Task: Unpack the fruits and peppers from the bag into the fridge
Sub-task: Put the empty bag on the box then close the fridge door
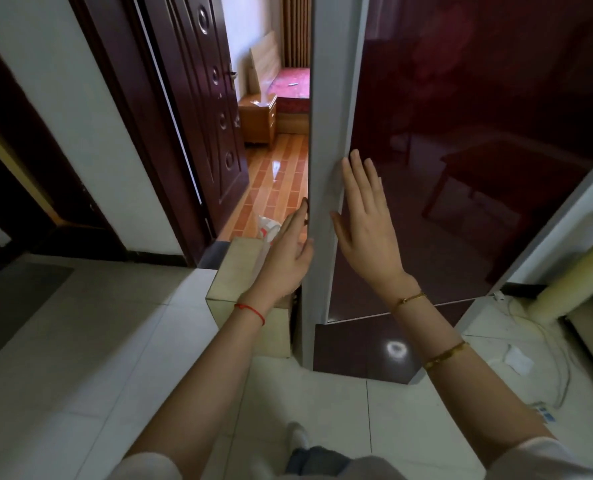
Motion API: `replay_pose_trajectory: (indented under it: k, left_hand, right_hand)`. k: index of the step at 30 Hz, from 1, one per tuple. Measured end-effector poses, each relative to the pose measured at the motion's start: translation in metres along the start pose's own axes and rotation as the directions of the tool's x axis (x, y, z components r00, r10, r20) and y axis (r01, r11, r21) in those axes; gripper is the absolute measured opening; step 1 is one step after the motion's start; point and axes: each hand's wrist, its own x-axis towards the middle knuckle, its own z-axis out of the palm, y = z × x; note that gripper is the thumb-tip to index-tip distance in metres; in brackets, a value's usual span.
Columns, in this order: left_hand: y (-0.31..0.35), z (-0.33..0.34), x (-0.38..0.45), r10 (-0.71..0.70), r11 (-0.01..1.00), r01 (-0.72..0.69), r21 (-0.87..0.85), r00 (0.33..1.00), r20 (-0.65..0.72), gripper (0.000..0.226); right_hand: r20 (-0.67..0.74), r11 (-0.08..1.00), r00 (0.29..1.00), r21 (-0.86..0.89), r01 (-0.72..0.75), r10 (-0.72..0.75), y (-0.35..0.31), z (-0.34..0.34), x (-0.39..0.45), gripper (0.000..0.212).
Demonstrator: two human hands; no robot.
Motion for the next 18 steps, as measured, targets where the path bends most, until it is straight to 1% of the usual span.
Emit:
replay_pose_trajectory:
  k: [4,8,14,18]
  left_hand:
    - [-0.024,-0.009,0.042,0.035,0.999,-0.035,0.021,0.999,0.006,0.064]
    - [-0.041,-0.014,0.074,0.030,0.999,-0.032,0.043,0.999,0.041,0.066]
    - [-0.065,-0.017,0.111,0.033,0.999,-0.036,0.026,0.994,0.107,0.071]
    - [-0.073,-0.022,0.131,0.065,0.998,-0.067,0.006,0.990,0.129,0.071]
  right_hand:
    - [-0.004,1.000,1.000,-0.021,-0.016,0.016,0.011,0.027,0.029,0.069]
    - [-0.001,0.997,0.999,-0.048,-0.052,0.052,0.020,0.049,0.054,0.068]
    - [-0.001,0.987,0.994,-0.115,-0.110,0.110,0.029,0.073,0.082,0.068]
    - [-0.001,0.973,0.990,-0.182,-0.142,0.144,0.034,0.083,0.098,0.069]
